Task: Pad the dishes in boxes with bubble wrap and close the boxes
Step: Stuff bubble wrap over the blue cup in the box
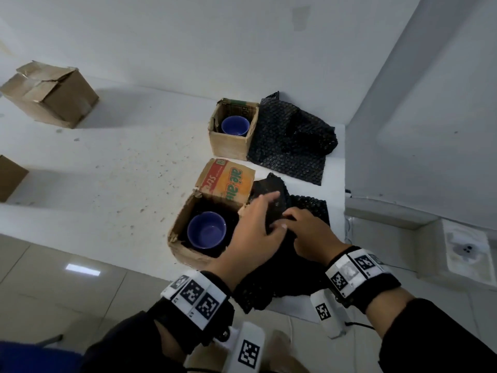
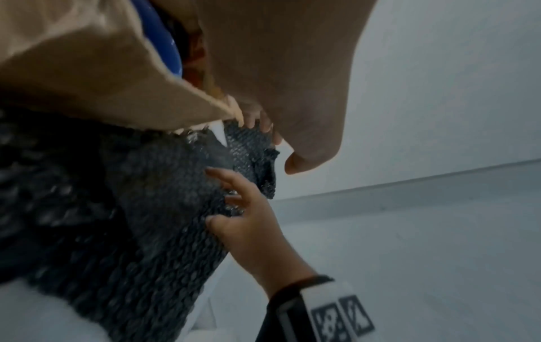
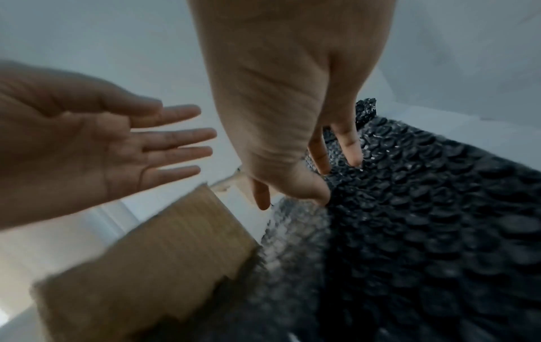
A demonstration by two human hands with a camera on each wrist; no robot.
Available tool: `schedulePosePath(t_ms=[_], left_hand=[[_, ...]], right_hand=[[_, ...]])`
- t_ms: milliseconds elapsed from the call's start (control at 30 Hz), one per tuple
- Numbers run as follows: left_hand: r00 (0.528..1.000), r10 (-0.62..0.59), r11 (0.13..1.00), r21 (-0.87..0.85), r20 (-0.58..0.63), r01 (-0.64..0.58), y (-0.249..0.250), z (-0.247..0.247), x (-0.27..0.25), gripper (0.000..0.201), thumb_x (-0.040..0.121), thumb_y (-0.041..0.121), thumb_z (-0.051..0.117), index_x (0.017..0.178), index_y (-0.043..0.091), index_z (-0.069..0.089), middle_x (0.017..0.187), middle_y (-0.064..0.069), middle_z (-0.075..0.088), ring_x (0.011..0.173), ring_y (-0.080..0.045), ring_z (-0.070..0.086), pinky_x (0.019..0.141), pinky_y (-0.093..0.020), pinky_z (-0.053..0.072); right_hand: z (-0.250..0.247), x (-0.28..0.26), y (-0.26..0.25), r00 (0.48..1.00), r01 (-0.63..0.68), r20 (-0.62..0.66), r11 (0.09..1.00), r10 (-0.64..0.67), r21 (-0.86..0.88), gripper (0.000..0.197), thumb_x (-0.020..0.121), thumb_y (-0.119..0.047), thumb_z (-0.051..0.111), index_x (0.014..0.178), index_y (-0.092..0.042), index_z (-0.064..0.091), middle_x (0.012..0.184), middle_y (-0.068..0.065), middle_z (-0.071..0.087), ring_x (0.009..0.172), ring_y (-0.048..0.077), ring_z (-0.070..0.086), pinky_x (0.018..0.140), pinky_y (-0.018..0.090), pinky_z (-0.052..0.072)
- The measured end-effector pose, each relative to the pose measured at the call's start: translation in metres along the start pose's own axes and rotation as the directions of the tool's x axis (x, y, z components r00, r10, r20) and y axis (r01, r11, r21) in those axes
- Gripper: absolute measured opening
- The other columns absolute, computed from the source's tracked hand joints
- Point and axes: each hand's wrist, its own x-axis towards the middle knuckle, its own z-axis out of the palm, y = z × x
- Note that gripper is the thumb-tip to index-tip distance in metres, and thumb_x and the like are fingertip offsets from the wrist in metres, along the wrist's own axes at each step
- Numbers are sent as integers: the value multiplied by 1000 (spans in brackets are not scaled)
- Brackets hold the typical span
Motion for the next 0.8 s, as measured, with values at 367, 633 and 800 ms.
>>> schedulePosePath(t_ms=[367,633,800], left_hand=[[865,-488,828,378,117,415,-36,81,-6,96,83,49,60,151,17,0,158,-16,-4,146,-32,-7,117,-44,7],[958,-248,913,295,-147,282,-4,59,20,70,86,9,44,149,20,14,140,-10,45,111,-31,56,70,-33,43],[945,-102,946,264,-312,189,16,23,34,39,83,6,45,118,21,36,88,-3,67,71,-35,60,53,-33,34]], right_hand=[[29,23,24,982,146,-129,987,-136,67,21,88,-28,55,103,-29,71,100,1,56,96,24,52,66,34,47],[-4,33,32,882,322,-435,907,-183,270,29,86,-32,45,100,-20,68,97,-2,58,93,20,53,74,30,48],[-31,48,35,821,333,-531,931,-210,147,46,70,-19,53,116,-19,57,118,4,54,107,25,47,88,36,44]])
